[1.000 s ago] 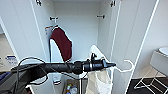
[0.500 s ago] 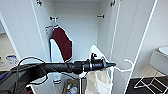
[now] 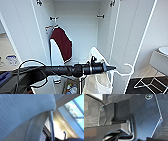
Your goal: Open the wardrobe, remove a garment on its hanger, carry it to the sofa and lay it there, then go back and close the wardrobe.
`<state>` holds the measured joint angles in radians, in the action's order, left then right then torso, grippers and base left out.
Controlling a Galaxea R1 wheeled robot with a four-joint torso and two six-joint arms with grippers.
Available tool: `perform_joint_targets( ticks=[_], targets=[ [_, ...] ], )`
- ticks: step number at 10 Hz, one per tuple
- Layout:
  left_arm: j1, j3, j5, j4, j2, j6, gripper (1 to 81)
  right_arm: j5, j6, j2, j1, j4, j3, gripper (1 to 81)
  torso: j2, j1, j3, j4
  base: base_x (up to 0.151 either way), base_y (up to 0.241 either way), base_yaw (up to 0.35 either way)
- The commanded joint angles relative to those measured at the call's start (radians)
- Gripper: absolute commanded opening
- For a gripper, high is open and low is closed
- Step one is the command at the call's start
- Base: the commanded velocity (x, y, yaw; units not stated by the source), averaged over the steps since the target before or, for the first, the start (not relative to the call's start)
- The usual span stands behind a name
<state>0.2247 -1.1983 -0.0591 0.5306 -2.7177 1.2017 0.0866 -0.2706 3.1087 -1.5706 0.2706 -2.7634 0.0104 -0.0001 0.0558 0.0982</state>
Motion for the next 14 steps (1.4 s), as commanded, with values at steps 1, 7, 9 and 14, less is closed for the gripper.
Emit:
perform_joint_targets(
  ticks=[1,7,9,14],
  targets=[
    [-0.159,0.039,-0.024,0.038,0.015,-0.019,1.0,-0.045,0.004,0.01,0.04,0.001,0.008,81.1,0.0,0.0,0.0,0.0,0.0,0.0,0.0],
    [-0.159,0.04,-0.03,0.037,0.027,-0.016,1.0,-0.044,0.002,0.01,0.037,-0.001,0.007,81.1,0.0,0.0,0.0,0.0,0.0,0.0,0.0],
    [-0.156,0.037,-0.034,0.037,0.027,-0.013,1.0,-0.044,0.002,0.01,0.037,-0.001,0.009,81.1,0.0,0.0,0.0,0.0,0.0,0.0,0.0],
    [-0.155,0.034,-0.036,0.032,0.038,-0.011,1.0,-0.044,0.004,0.01,0.036,-0.001,0.007,81.1,0.0,0.0,0.0,0.0,-0.013,0.0,-0.056]
  ],
)
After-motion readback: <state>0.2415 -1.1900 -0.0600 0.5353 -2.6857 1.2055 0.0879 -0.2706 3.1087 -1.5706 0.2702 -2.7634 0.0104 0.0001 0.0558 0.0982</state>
